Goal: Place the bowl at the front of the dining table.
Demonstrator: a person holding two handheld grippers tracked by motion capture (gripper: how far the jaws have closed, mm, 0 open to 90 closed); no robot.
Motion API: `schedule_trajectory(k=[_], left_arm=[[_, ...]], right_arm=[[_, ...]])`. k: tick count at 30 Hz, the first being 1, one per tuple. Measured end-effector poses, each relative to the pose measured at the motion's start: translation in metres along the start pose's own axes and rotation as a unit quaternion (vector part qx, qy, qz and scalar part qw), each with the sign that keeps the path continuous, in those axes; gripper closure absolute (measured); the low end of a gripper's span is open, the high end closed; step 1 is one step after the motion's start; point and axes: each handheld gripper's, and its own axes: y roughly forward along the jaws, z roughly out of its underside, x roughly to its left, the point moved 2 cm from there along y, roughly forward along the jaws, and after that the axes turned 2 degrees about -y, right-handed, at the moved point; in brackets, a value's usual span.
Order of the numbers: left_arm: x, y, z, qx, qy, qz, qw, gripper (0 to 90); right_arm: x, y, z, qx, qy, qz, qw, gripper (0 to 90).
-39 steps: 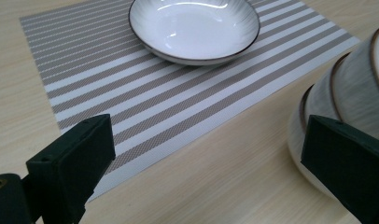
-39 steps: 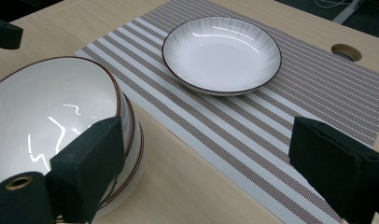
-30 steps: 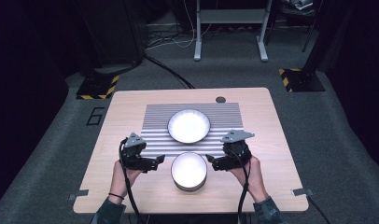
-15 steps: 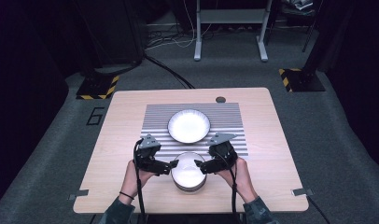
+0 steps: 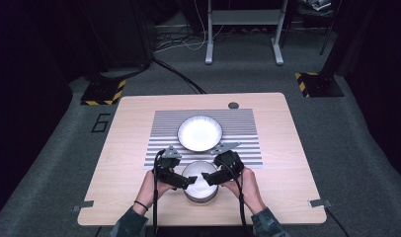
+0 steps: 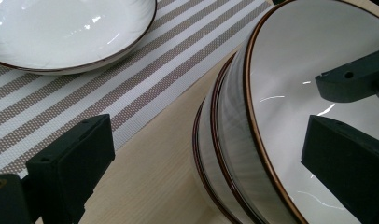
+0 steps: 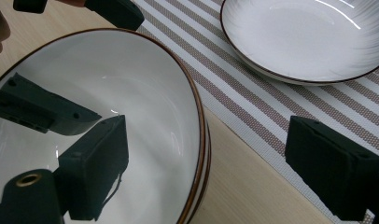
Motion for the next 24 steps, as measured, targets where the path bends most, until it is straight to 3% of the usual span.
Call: schedule_trajectory(k=[7, 10, 19, 24], left_arm=[[0.0, 0.008, 0.0, 0.011, -0.006, 0.012, 0.9998, 1.2], [-0.002, 0.011, 0.0, 0.019, 0.002, 0.013, 0.9997, 1.4], [0.0, 0.011, -0.006, 0.012, -0.011, 0.04, 0.9991, 9.6], [0.0, 0.009, -0.009, 0.014, -0.014, 0.039, 0.9991, 16.6]], right_arm=[[0.003, 0.012, 0.001, 0.029, -0.006, -0.012, 0.9995, 8.7], [0.001, 0.015, 0.004, 0.036, -0.004, -0.012, 0.9993, 7.4], [-0.002, 0.014, 0.006, 0.043, -0.004, -0.007, 0.9991, 13.6], [-0.004, 0.013, 0.006, 0.044, 0.006, -0.005, 0.999, 19.7]])
